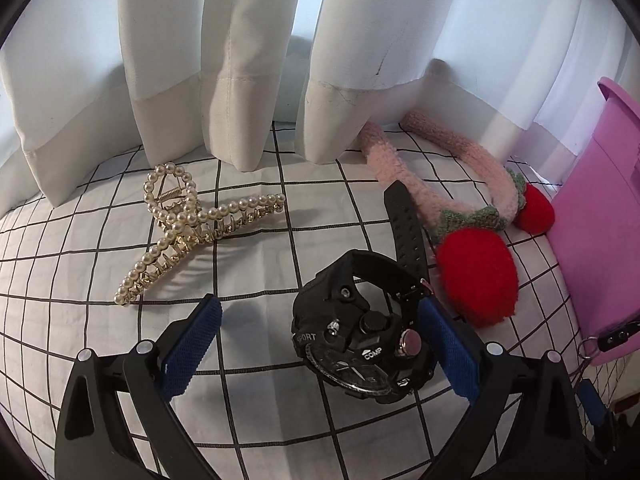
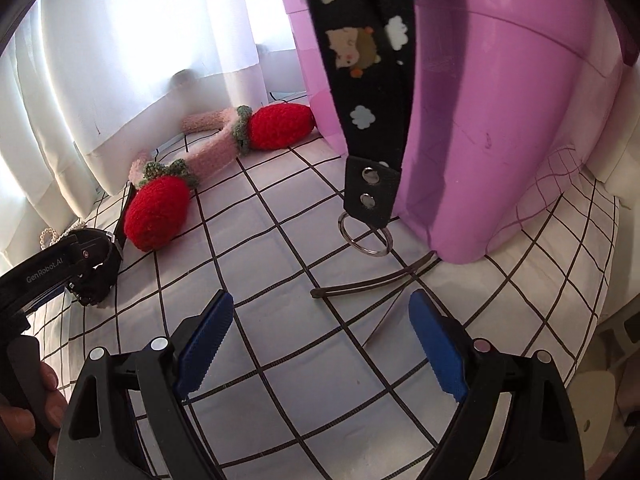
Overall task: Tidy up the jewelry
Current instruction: 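Move the left tool to the black wristwatch while the right tool approaches the thin metal clip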
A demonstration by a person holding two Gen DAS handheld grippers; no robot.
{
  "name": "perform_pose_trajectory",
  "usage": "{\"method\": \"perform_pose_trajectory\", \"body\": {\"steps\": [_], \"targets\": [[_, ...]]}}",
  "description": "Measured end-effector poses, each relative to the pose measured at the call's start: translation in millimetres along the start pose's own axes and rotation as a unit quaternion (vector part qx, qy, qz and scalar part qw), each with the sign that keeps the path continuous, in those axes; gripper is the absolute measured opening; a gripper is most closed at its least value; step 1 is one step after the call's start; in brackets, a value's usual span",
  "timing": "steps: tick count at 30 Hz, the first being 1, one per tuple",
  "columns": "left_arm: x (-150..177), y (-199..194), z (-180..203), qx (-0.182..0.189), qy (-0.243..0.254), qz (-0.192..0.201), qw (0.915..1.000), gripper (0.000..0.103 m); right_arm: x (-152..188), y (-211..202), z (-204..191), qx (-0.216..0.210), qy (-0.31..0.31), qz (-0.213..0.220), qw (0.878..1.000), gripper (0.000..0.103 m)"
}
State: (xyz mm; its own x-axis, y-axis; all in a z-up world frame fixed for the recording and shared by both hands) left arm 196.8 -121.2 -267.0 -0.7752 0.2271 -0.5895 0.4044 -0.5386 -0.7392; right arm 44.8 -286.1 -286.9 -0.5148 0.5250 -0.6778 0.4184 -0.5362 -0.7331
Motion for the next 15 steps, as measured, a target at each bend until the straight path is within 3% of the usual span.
{"method": "perform_pose_trajectory", "body": {"steps": [8, 15], "targets": [[2.0, -5.3, -2.3, 0.011, -0.005, -0.003, 0.9999, 0.097, -2.7, 5.3, -5.3, 0.006, -0.006, 0.006, 1.000, 0.085], [-1.1, -2.5, -6.8, -0.014, -0.008, -0.024, 0.9996, 0.097, -2.0, 7.9, -6.4, 0.013, -0.020, 0.008, 1.000, 0.085]]}}
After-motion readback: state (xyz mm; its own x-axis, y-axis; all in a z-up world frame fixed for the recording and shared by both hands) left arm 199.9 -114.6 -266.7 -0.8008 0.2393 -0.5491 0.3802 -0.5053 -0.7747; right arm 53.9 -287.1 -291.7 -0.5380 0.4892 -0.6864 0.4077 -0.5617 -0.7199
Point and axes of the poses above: each gripper's, at about its wrist camera, not at the fingertips, and y roughly the way its jaws point, z to its right, x to its underside, the point moved 7 cm from there along y, roughly the way its jaws point, and after that the axes turned 14 degrees about x, right-handed, at the moved point
